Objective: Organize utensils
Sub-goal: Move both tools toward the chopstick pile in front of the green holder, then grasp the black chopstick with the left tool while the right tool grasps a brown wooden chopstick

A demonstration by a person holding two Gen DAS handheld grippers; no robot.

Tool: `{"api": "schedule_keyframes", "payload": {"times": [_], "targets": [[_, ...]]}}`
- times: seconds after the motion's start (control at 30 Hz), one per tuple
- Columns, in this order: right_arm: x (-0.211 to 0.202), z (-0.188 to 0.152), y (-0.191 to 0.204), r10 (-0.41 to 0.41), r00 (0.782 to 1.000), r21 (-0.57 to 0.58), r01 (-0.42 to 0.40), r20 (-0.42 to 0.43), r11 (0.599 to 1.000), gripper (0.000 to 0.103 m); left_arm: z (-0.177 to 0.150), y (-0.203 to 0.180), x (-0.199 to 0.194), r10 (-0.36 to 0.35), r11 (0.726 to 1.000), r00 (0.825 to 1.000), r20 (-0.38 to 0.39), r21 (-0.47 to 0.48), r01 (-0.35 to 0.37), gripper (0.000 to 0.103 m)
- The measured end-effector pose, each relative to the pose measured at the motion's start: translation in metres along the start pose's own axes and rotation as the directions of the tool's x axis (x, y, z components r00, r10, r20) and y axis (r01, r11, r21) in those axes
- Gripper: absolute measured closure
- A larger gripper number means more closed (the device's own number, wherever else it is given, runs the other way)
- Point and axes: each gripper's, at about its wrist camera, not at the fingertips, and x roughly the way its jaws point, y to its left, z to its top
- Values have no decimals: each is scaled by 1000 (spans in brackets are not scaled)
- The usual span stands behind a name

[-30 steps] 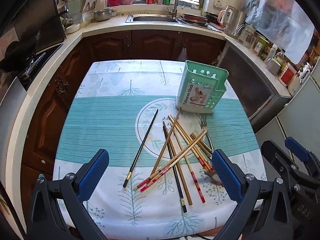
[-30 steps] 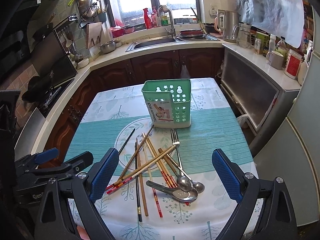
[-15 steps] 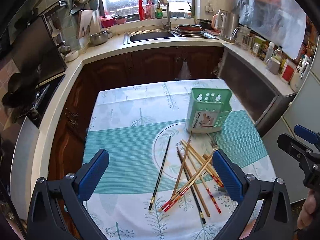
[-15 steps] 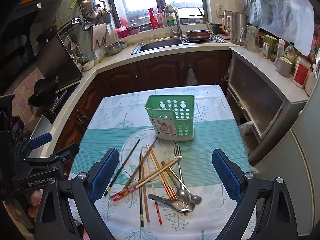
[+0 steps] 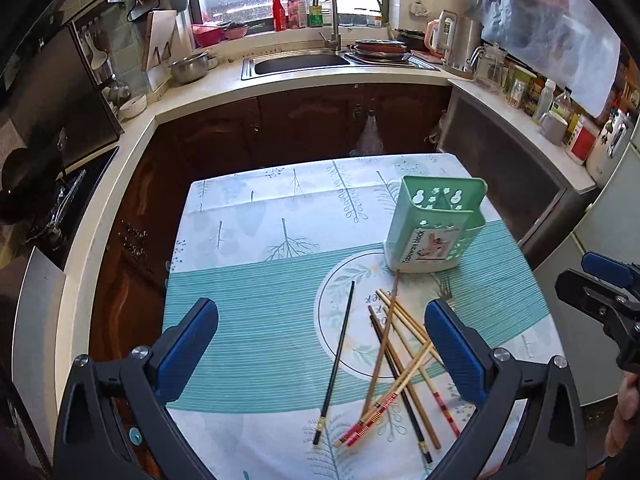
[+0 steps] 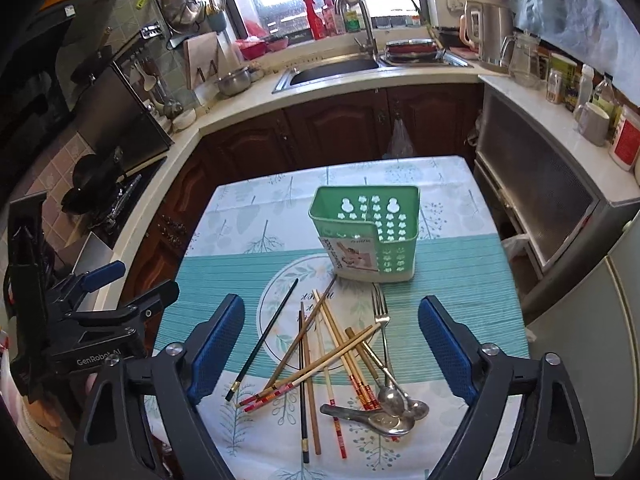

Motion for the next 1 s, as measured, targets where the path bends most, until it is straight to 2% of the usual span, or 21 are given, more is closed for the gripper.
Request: {"api": "schedule_keyframes", "payload": {"times": [0.17, 0.23, 0.4, 0.43, 0.5, 0.67, 0.87, 1.0], "targets": [[59, -11, 1, 31, 994, 45, -27, -106, 999, 31, -7, -5, 37, -11, 997, 999, -44, 80, 14, 1], [82, -15, 3, 56, 986, 71, -45, -156, 996, 42, -9, -4, 56, -42, 994, 995, -86, 94, 50, 1], [143, -25, 0, 115, 956, 155, -75, -269, 985, 62, -21, -1, 110, -108, 988, 971, -214, 85, 128, 12], [155, -27, -2, 129, 949, 177, -79, -289, 981, 63, -24, 0, 121, -116, 987, 964, -238, 83, 139, 14], [179, -32, -4, 152, 934, 215, -85, -322, 973, 65, -29, 1, 143, -124, 986, 949, -290, 75, 152, 26], [236, -43, -11, 188, 903, 296, -73, -385, 953, 73, -42, -1, 181, -151, 980, 909, -388, 64, 191, 34], [287, -58, -9, 238, 867, 355, -76, -439, 932, 81, -53, -9, 199, -149, 974, 887, -437, 90, 208, 45], [306, -58, -4, 232, 860, 359, -62, -454, 931, 84, -53, -12, 208, -144, 973, 880, -453, 98, 210, 49]]}}
